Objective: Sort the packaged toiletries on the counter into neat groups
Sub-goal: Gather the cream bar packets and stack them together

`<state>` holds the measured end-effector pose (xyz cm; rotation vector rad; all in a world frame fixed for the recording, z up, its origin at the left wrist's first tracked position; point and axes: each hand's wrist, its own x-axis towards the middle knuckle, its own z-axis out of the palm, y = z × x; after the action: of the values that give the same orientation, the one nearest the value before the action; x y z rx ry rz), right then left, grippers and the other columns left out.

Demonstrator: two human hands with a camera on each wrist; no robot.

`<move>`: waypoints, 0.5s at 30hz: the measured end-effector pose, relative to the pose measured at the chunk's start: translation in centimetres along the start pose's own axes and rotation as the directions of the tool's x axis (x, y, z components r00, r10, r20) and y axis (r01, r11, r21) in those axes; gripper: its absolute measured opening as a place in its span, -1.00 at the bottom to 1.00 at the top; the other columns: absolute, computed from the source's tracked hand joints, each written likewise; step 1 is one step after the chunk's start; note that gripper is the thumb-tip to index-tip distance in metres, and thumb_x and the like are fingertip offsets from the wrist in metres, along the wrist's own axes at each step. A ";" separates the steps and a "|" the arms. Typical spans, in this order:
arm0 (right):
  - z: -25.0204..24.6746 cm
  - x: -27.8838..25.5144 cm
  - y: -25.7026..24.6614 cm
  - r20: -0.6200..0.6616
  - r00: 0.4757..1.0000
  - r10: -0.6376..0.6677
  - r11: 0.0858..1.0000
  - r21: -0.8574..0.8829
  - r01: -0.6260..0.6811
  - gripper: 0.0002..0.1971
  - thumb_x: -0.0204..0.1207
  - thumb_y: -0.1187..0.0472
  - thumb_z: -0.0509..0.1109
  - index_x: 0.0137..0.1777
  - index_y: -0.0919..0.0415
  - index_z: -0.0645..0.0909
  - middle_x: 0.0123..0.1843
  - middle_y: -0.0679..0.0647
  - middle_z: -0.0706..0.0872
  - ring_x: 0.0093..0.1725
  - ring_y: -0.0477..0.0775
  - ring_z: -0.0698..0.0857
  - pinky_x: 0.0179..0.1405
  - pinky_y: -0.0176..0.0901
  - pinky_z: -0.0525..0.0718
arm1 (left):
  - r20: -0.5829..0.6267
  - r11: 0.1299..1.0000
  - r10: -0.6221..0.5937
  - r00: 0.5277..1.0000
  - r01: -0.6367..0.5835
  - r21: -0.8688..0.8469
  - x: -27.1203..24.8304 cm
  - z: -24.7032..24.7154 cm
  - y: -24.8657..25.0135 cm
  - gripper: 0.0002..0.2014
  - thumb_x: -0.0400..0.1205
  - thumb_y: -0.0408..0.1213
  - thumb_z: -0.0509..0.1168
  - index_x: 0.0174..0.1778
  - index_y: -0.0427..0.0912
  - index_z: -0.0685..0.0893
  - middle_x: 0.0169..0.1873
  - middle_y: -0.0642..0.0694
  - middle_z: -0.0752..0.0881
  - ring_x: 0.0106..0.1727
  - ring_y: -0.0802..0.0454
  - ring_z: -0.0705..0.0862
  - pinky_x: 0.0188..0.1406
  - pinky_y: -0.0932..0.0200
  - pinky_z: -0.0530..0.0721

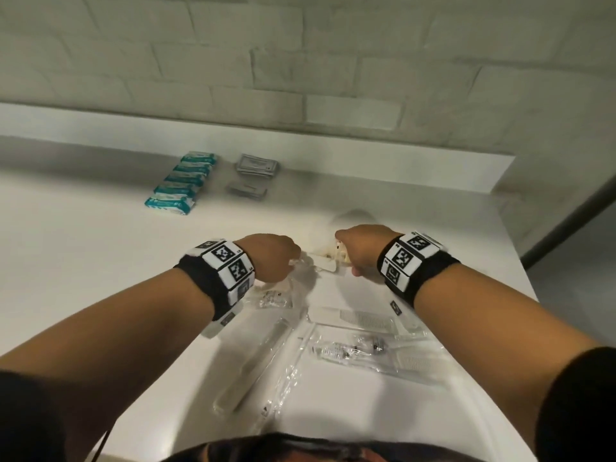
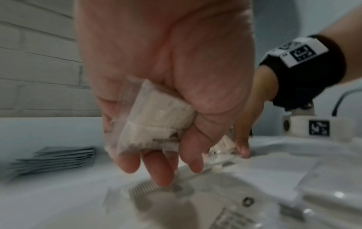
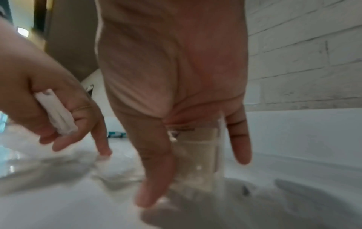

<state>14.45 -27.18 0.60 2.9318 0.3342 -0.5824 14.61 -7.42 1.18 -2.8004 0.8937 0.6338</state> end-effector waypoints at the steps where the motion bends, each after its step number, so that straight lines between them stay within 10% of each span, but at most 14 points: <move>1: 0.0 0.2 -0.2 0.001 1.000 0.001 1.000 0.020 -0.002 -0.36 0.45 0.28 0.48 0.51 0.05 0.35 0.26 0.07 0.66 0.15 0.15 0.68 0.02 -0.09 0.63 | 0.007 1.000 -0.013 1.000 0.013 -0.014 -0.3 0.1 -0.1 -0.71 0.68 -0.24 0.08 0.27 -0.09 0.57 0.28 -0.06 0.60 0.25 -0.07 0.59 0.22 0.06 0.57; 5: -0.1 0.3 -1.6 0.019 0.995 -0.098 0.987 0.131 0.095 -0.07 0.33 0.31 0.54 0.60 -0.27 0.17 0.32 0.05 0.67 0.12 0.16 0.71 0.07 -0.02 0.71 | 0.018 0.999 -0.033 0.999 0.034 -0.043 -1.6 1.0 -0.5 -0.66 0.71 -0.08 0.09 0.37 -0.02 0.54 0.37 0.00 0.56 0.34 -0.05 0.56 0.30 0.04 0.53; 15: 1.2 -1.9 -1.8 -0.006 0.996 0.092 0.993 0.081 -0.091 -0.46 0.30 -0.02 0.58 0.24 0.10 0.50 0.17 0.06 0.57 0.09 0.13 0.61 0.05 -0.04 0.63 | -0.031 0.999 -0.045 0.999 0.045 0.011 -3.5 3.1 -1.6 -0.72 0.66 -0.14 0.14 0.19 -0.12 0.63 0.18 -0.09 0.57 0.17 -0.11 0.64 0.10 0.06 0.61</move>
<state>11.88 -26.03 0.11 3.0089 0.1800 -0.5818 11.89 -3.47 -0.14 -2.8182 0.8343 0.5787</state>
